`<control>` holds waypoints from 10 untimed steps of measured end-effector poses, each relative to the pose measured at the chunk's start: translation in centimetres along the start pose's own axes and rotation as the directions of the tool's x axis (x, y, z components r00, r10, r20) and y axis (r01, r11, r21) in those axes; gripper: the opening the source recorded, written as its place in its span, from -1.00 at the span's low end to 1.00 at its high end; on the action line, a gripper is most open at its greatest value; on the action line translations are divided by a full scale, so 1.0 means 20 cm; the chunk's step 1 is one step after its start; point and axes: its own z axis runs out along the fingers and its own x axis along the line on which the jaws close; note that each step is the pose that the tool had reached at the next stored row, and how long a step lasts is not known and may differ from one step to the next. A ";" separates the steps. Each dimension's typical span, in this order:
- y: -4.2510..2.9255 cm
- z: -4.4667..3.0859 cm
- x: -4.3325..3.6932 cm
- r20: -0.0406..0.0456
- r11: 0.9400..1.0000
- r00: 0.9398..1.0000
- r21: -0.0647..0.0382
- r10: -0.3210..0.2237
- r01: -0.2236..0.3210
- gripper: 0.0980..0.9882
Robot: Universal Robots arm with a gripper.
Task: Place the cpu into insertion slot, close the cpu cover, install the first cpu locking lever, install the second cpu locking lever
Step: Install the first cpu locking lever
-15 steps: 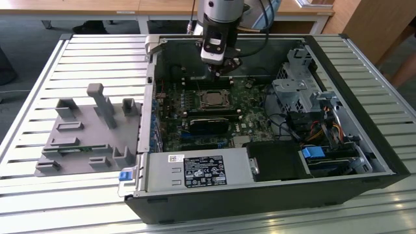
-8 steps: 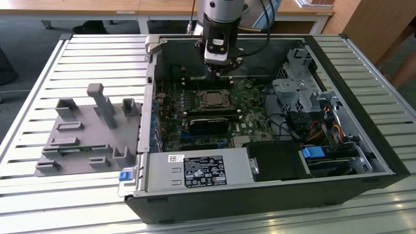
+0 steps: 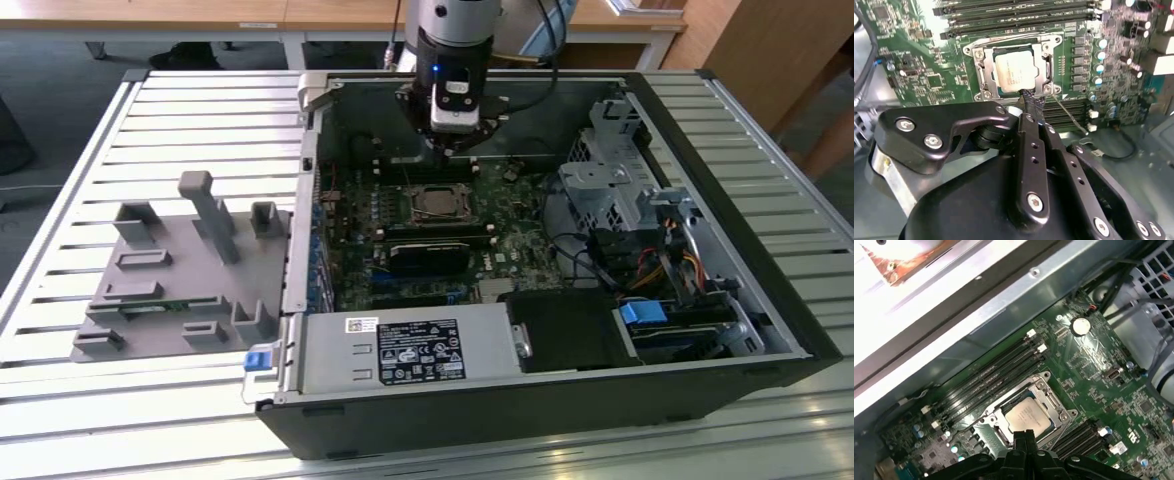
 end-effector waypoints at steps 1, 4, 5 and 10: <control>0.000 0.000 0.000 0.000 1.000 1.000 0.000 -0.020 0.020 -0.98; 0.000 0.001 0.000 -0.002 0.997 0.997 0.002 -0.074 0.074 -0.98; 0.000 0.001 0.000 -0.002 0.996 0.996 0.002 -0.091 0.091 -0.98; 0.000 0.001 0.000 -0.005 0.983 0.983 0.004 -0.182 0.182 -0.98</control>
